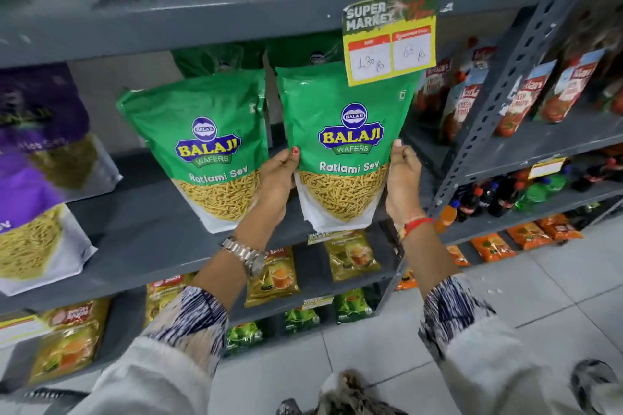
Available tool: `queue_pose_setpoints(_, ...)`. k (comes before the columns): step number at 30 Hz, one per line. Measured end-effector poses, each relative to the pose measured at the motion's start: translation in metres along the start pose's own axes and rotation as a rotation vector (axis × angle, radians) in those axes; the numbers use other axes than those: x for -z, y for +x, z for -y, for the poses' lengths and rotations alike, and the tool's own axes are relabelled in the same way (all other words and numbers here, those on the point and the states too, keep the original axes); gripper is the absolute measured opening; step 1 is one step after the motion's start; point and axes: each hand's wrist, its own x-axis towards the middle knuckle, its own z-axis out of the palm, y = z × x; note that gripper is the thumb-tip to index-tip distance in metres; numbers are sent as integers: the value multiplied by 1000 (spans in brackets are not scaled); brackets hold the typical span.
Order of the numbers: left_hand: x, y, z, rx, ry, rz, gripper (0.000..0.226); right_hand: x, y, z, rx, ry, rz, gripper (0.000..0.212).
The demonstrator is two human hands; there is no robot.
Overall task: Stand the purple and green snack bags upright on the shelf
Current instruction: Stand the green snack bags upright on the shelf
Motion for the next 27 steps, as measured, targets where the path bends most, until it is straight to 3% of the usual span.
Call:
queue_pose_setpoints(6,-16,42,5,-81,38,-3,32,-15,49,-3,7,12,-12,30)
queue_pose_setpoints(9,-18,52,14,-64,32,75,31,-15,63,-9,-5,-17,-6,30)
queue_pose_setpoints(15,-15,66,25,-114,54,109,18,-8,78,-19,-39,-82,53,21)
queue_pose_setpoints(18,-19,68,29,-109,19,140,32,-3,76,-24,-137,-137,156,59)
queue_pose_setpoints(19,-22,67,31,-84,19,145,38,0,75,-29,-159,-151,198,62)
queue_pose_setpoints(22,-31,64,40,6,3,178,79,3,67,-33,-182,-170,270,48)
queue_pose_setpoints(25,-35,60,45,29,7,174,62,2,63,-34,-163,-124,289,36)
queue_pose_setpoints(27,-34,59,47,40,10,186,78,4,60,-31,-159,-113,292,34)
